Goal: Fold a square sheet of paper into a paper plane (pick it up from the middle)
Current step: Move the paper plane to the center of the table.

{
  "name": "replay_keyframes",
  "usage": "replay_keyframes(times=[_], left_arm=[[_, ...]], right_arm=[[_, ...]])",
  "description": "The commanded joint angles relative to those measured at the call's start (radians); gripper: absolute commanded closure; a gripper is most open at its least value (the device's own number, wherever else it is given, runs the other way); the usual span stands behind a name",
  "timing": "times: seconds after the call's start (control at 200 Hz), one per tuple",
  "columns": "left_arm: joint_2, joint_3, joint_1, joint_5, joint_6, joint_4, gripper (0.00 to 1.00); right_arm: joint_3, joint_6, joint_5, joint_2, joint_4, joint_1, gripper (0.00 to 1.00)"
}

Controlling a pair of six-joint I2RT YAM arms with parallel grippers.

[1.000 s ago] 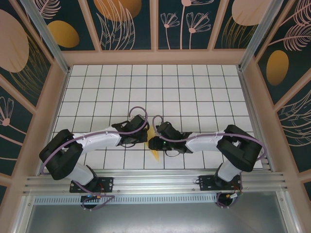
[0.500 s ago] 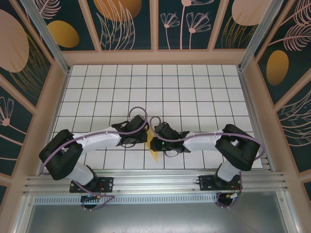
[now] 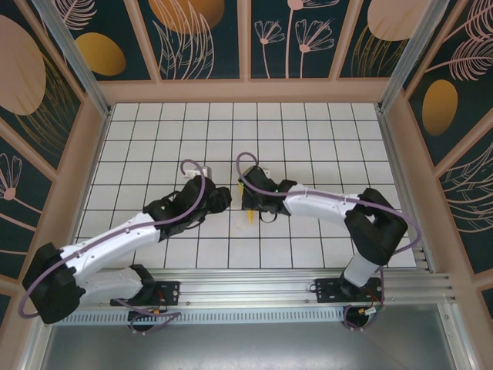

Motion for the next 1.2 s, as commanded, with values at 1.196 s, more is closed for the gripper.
replay_keyframes(times=[1.196], left_arm=[[-0.032,-0.084,0.004,-0.094,-0.018,-0.026,0.47]], right_arm=[[0.202,-0.099,-0.028,0.409,-0.215,-0.083,0.78]])
